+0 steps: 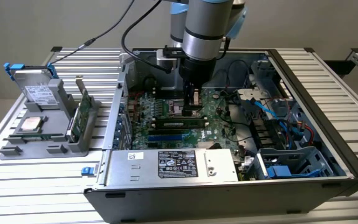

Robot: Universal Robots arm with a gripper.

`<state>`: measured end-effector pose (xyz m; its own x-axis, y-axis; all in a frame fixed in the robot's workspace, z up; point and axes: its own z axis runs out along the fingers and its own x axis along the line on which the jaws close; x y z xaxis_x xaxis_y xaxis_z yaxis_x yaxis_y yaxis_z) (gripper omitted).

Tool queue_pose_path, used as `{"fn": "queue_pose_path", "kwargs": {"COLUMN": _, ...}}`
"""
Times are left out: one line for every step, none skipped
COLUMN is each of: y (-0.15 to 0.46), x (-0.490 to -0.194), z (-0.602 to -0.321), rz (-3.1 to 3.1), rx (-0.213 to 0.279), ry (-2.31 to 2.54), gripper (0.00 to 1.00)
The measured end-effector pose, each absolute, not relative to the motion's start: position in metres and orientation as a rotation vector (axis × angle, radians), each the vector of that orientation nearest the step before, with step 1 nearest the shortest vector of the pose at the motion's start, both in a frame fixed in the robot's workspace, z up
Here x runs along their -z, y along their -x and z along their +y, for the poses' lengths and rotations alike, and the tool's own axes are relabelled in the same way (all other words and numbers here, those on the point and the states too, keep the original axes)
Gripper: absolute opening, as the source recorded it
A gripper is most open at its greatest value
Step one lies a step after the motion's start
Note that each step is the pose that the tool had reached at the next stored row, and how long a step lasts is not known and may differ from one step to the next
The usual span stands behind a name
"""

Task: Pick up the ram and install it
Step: 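Press down the ram until it locks into place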

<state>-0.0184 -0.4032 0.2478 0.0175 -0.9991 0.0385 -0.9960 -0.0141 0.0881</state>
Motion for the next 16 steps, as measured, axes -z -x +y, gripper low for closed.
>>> {"fn": "queue_pose_path", "kwargs": {"y": 0.018, "x": -0.248, "z": -0.403, "rz": -2.140, "rx": 0.053, "ry": -2.175, "gripper": 0.10}}
{"fn": "queue_pose_path", "kwargs": {"y": 0.018, "x": -0.248, "z": -0.403, "rz": -2.140, "rx": 0.053, "ry": -2.175, "gripper": 0.10}}
{"fn": "queue_pose_path", "kwargs": {"y": 0.018, "x": -0.248, "z": -0.403, "rz": -2.140, "rx": 0.053, "ry": -2.175, "gripper": 0.10}}
{"fn": "queue_pose_path", "kwargs": {"y": 0.018, "x": -0.248, "z": -0.403, "rz": -2.140, "rx": 0.053, "ry": -2.174, "gripper": 0.10}}
{"fn": "queue_pose_path", "kwargs": {"y": 0.018, "x": -0.248, "z": -0.403, "rz": -2.140, "rx": 0.053, "ry": -2.175, "gripper": 0.10}}
{"fn": "queue_pose_path", "kwargs": {"y": 0.018, "x": -0.248, "z": -0.403, "rz": -2.140, "rx": 0.052, "ry": -2.175, "gripper": 0.10}}
{"fn": "queue_pose_path", "kwargs": {"y": 0.019, "x": -0.248, "z": -0.403, "rz": -2.140, "rx": 0.052, "ry": -2.174, "gripper": 0.10}}
{"fn": "queue_pose_path", "kwargs": {"y": 0.020, "x": -0.247, "z": -0.403, "rz": -2.141, "rx": 0.050, "ry": -2.175, "gripper": 0.10}}
{"fn": "queue_pose_path", "kwargs": {"y": 0.022, "x": -0.247, "z": -0.402, "rz": -2.144, "rx": 0.043, "ry": -2.178, "gripper": 0.10}}
{"fn": "queue_pose_path", "kwargs": {"y": 0.024, "x": -0.246, "z": -0.402, "rz": -2.146, "rx": 0.037, "ry": -2.180, "gripper": 0.10}}
{"fn": "queue_pose_path", "kwargs": {"y": 0.025, "x": -0.245, "z": -0.401, "rz": -2.148, "rx": 0.032, "ry": -2.182, "gripper": 0.10}}
{"fn": "queue_pose_path", "kwargs": {"y": 0.027, "x": -0.244, "z": -0.401, "rz": -2.150, "rx": 0.028, "ry": -2.183, "gripper": 0.10}}
{"fn": "queue_pose_path", "kwargs": {"y": 0.029, "x": -0.243, "z": -0.400, "rz": -2.150, "rx": 0.025, "ry": -2.183, "gripper": 0.10}}
{"fn": "queue_pose_path", "kwargs": {"y": 0.029, "x": -0.242, "z": -0.400, "rz": -2.150, "rx": 0.024, "ry": -2.183, "gripper": 0.10}}
{"fn": "queue_pose_path", "kwargs": {"y": 0.029, "x": -0.241, "z": -0.400, "rz": -2.150, "rx": 0.024, "ry": -2.183, "gripper": 0.10}}
{"fn": "queue_pose_path", "kwargs": {"y": 0.029, "x": -0.240, "z": -0.400, "rz": -2.150, "rx": 0.024, "ry": -2.183, "gripper": 0.10}}
